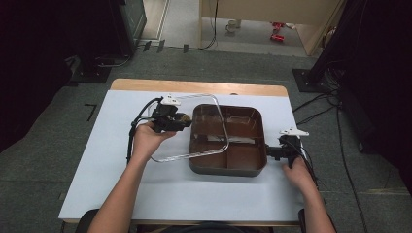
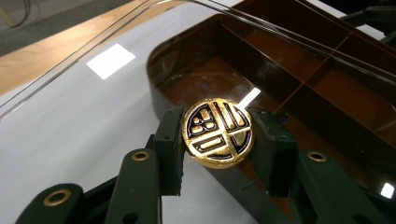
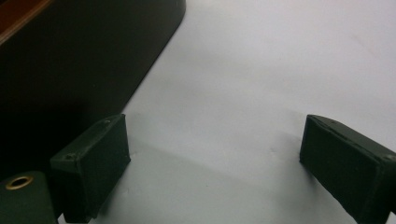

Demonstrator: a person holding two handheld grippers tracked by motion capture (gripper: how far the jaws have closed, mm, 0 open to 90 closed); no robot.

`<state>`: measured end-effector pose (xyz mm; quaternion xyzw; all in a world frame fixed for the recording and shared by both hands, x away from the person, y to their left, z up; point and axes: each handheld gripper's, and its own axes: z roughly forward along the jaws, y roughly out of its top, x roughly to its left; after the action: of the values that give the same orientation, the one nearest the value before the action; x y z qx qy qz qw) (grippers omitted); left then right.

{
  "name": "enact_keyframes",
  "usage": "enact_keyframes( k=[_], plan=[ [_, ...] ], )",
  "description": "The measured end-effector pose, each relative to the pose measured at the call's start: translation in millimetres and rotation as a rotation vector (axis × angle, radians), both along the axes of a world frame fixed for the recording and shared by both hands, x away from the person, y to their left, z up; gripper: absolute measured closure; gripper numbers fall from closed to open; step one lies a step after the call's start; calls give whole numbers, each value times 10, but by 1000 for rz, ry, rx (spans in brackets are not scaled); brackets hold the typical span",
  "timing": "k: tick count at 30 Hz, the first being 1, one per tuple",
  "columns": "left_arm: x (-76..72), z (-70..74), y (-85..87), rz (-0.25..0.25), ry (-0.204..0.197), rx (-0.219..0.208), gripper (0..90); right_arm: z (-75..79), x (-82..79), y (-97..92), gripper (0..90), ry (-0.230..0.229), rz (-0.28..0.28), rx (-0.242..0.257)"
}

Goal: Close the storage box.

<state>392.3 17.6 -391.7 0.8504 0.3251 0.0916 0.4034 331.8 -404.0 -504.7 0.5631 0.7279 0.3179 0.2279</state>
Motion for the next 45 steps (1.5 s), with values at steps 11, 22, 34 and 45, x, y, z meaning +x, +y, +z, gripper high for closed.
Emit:
enact_keyframes(
  k=[11, 22, 34, 45],
  plan=[
    [-41, -66, -270, -52, 12, -4, 595, 0, 2, -3, 77, 2, 0, 2],
    [-53, -115, -482, -99, 6, 8, 595, -2, 4, -4, 76, 0, 1, 2],
    [-52, -148, -774, -160, -10, 38, 596, -1, 3, -3, 77, 1, 0, 3],
    [-48, -206, -1016, -190, -29, 58, 595, -1, 2, -1, 76, 3, -2, 5]
  ],
)
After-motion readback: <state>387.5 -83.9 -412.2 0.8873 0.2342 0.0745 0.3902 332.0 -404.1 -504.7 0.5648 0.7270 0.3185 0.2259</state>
